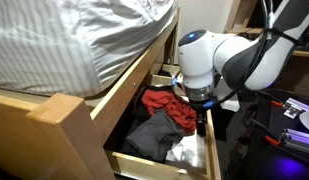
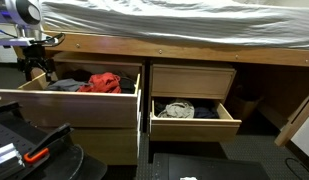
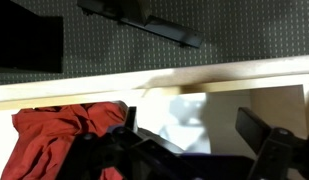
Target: Pick up the grey cloth from the first drawer and put it in the second bottom drawer to the right.
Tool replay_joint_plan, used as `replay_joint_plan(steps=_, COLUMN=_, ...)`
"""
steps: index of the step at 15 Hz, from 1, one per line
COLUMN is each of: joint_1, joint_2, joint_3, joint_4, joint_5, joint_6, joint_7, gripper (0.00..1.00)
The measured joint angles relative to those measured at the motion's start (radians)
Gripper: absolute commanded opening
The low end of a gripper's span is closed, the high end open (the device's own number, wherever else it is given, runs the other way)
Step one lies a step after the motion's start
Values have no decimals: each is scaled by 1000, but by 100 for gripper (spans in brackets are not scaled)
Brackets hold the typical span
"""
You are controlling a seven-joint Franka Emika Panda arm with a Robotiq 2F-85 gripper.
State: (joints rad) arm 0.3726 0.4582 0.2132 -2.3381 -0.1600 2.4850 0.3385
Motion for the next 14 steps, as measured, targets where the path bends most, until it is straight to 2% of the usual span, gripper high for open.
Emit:
replay_joint_plan(steps=7, joint_1=1, joint_2=1, joint_3=-3, joint_4=5, joint_5=5, joint_6=13, joint_7=0, gripper=100)
replay_joint_plan(steps=11, joint_1=12, joint_2=71, joint_3=-6, joint_4=15, joint_5=12, joint_6=196, joint_7=0, gripper=100)
replay_joint_plan(steps=14, joint_1=75, joint_2=182, joint_3=-56, joint_4=70, joint_5=11, joint_6=281, joint_7=9, gripper=100)
